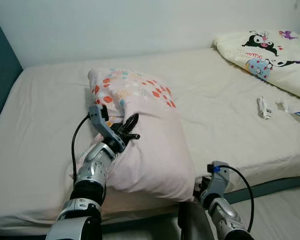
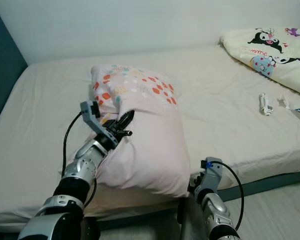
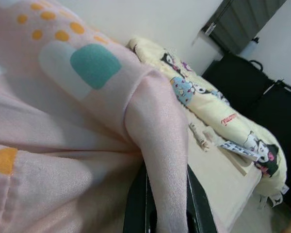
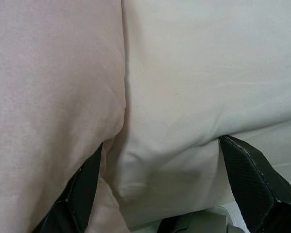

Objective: Clean up the room

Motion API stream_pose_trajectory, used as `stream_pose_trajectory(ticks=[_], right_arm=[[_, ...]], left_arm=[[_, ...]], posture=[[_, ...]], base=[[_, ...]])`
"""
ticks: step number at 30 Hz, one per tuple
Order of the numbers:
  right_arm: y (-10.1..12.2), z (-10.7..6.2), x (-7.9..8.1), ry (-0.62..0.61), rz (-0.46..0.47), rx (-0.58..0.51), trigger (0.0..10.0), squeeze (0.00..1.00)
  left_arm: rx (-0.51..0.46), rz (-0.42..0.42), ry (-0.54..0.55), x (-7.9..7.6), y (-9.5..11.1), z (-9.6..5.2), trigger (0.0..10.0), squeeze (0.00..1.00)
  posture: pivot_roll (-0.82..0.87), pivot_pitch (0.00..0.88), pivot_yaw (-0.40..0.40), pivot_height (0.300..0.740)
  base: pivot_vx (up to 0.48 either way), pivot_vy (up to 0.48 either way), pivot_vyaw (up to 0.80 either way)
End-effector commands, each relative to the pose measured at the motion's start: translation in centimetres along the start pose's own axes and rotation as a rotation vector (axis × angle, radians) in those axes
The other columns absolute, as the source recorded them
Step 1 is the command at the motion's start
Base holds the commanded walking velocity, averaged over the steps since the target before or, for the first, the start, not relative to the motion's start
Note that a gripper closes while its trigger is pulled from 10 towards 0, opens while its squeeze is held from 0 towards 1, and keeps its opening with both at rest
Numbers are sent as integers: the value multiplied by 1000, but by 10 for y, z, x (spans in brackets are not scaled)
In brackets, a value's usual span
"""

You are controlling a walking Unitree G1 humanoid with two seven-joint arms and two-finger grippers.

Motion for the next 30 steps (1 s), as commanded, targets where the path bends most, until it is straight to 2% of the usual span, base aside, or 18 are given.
stream_pose_trajectory(ticks=[1, 5, 18, 24, 30], right_arm=[[1, 3, 8, 35, 3, -10, 10000, 0], [0, 2, 8, 35, 4, -8, 10000, 0], [9, 4, 13, 75, 7, -42, 10000, 0], [17, 6, 16, 89, 3, -68, 10000, 0], [18, 7, 18, 103, 1, -70, 10000, 0]], left_arm=[[64, 8, -47, -14, -10, 5, 10000, 0], [83, 32, -41, -16, -16, 3, 10000, 0], [72, 8, -83, -32, -20, 4, 10000, 0], [50, 10, -114, -42, -15, 9, 10000, 0], [41, 12, -123, -46, -13, 10, 10000, 0]], posture=[[-97, 110, 7, 475], [-96, 111, 6, 495], [-97, 112, 4, 545], [-99, 110, 5, 570], [-96, 108, 5, 590]], base=[[-480, 0, 0], [-480, 0, 0], [0, 0, 0], [0, 0, 0], [0, 0, 0]])
Point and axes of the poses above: a point about 5 cm out from each wrist's last joint towards the gripper, its own z axis pointing out of the wrist towards the gripper, its own y axis along the axis of the wrist's last joint, x = y × z, the point moved 2 cm from there along z, pointing out of the wrist towards the gripper, and after that the axes turned 8 degrees about z, right-handed, at the moved point
